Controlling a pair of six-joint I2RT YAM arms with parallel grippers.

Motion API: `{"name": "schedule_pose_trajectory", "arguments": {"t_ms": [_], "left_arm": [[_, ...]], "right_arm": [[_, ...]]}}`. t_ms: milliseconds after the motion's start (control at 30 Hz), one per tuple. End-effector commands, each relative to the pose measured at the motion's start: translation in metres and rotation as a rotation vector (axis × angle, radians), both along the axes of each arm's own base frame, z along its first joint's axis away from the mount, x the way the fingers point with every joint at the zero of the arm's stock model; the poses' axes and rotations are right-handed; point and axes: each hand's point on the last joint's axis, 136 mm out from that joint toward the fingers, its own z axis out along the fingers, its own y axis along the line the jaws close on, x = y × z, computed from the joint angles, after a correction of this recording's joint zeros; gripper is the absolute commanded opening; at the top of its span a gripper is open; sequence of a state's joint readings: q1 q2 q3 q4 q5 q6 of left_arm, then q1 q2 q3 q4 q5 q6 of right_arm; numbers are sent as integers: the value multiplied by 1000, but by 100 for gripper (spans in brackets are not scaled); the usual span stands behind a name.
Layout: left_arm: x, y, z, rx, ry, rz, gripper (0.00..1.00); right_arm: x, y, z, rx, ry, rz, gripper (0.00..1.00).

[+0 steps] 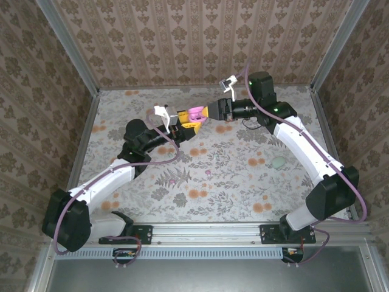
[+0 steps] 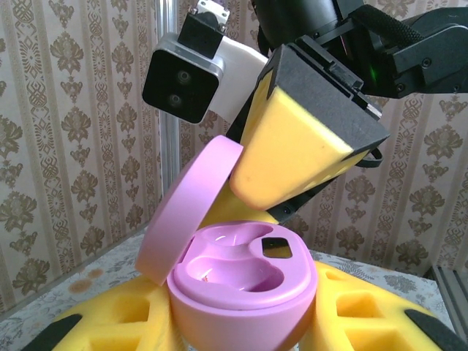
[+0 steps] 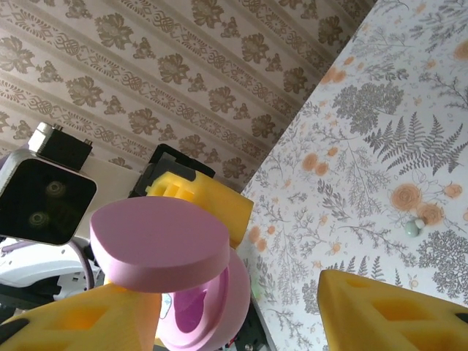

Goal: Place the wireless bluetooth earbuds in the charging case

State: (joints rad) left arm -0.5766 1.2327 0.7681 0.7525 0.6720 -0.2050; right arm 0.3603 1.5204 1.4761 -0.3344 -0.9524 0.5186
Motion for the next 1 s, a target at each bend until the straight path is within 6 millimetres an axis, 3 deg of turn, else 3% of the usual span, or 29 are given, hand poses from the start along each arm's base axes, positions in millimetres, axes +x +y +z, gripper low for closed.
{"name": "schedule_pose_trajectory", "arguments": {"t_ms": [0, 467, 733, 967], "left_arm": [[-3, 1, 23, -36, -87, 13, 31], [9, -4, 25, -15, -158, 75, 32], [12, -6, 22, 17, -181, 83, 32], [14, -6, 23, 14, -178, 89, 34]], "right_arm": [[-3, 7, -2, 45, 61, 26, 58], [-7, 18, 2, 131, 199, 72, 40], [-8, 21, 3, 169, 249, 87, 39], [-7, 21, 9, 193, 241, 82, 28]]}}
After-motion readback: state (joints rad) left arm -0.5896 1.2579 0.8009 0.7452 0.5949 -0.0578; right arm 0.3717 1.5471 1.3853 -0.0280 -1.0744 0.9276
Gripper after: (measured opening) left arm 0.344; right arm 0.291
